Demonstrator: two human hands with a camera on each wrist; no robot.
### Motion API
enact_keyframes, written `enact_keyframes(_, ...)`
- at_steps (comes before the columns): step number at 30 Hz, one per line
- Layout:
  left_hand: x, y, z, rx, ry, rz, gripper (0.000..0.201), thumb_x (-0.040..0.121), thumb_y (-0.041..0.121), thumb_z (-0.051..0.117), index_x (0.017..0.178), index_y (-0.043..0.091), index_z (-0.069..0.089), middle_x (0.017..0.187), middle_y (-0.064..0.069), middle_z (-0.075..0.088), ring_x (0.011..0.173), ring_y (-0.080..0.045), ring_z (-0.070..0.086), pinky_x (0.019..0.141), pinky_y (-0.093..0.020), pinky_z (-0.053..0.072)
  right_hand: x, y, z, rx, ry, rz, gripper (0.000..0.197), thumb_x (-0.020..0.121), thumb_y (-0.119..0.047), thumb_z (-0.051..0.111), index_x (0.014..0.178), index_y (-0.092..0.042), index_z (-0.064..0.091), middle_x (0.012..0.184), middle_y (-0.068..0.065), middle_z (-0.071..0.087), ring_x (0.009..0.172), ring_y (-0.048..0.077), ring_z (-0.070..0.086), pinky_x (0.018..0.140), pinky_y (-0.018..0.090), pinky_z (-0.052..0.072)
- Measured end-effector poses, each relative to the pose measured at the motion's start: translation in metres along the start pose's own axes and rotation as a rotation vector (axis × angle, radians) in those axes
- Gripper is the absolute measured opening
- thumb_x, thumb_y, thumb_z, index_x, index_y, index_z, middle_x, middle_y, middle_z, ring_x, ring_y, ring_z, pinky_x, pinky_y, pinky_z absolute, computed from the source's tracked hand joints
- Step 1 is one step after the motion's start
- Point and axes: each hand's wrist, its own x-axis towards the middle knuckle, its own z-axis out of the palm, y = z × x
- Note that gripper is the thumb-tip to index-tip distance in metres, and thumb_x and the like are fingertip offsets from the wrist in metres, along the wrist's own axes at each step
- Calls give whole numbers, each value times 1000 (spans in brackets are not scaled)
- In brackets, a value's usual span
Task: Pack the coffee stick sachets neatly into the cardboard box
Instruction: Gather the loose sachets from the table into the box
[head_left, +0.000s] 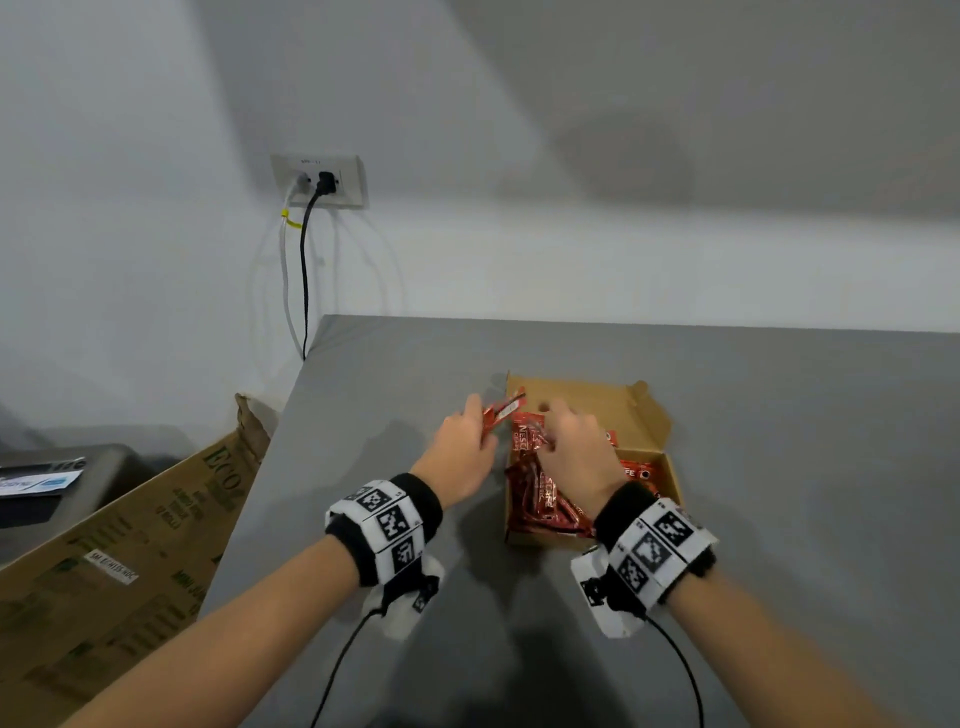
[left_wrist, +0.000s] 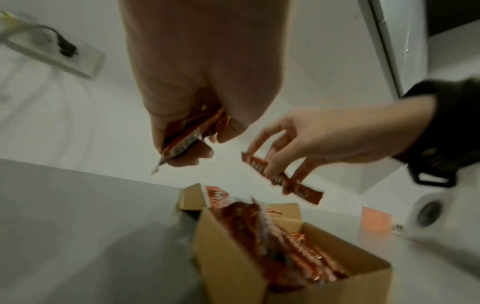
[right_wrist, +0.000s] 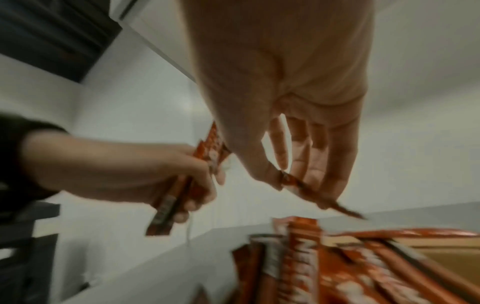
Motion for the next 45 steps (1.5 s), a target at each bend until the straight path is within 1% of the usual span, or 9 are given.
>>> enact_keyframes(9,33,39,55,-200,-128,-89,13,94,13,48,89,8,38,72,4,43,71,-16,47,58,-21,37,-14,41,7,21,-147,124,28,85,-4,59,112,-4,52,106,11,63,99,26,60,77,25,48)
enact_keyframes(15,34,37,71,-191,-118,-27,14,89,3,54,92,10,42,83,1,51,81,-18,53,62,-18,41,-28,51,-14,200,-28,103,16,92,-4,45,108,-7,48,79,1,61,61,10,56,54,13,43)
enact_keyframes(20,31,40,83,-205,-106,-6,17,86,1,57,97,3,46,97,-10,57,89,-24,57,77,-34,50,-30,44,-20,456,6,41,39,97,-19,42,135,-19,32,99,2,63,88,9,62,79,22,49)
enact_keyframes(23,32,42,87,-216,-88,-58,22,83,3,61,100,2,48,100,-13,56,90,-25,54,68,-25,44,-23,43,-21,423,99,39,11,99,-18,40,101,-10,47,77,-1,59,64,-3,58,60,16,45)
enact_keyframes(28,32,44,87,-261,-73,-70,35,78,6,66,108,7,49,110,-12,53,100,-24,53,84,-30,47,-9,59,-27,310,160,28,23,99,-12,36,78,-18,39,60,-1,45,43,6,37,41,18,34)
enact_keyframes(34,27,44,86,-204,23,-55,29,81,1,59,107,8,48,105,-3,42,98,-15,41,82,-21,34,-11,73,-22,252,94,38,3,97,-12,45,95,-14,46,66,3,54,51,14,49,49,25,43)
enact_keyframes(37,25,42,82,-158,35,-15,33,81,5,60,112,8,47,106,-4,45,97,-16,43,84,-24,39,-14,75,-22,222,-25,-22,2,94,-12,50,96,-13,50,72,-3,57,59,9,54,53,17,43)
enact_keyframes(41,23,37,76,-64,5,20,29,84,9,58,112,8,51,109,-7,49,103,-24,48,91,-37,44,-17,75,-14,129,-188,-98,14,88,-10,58,101,-10,56,82,-11,56,78,11,55,71,24,43)
enact_keyframes(45,24,34,67,-39,4,36,27,87,9,52,114,8,51,111,-6,47,109,-23,45,96,-35,42,-14,79,-15,33,-112,-54,32,84,-28,65,113,-19,54,102,-8,53,97,9,50,86,25,45)
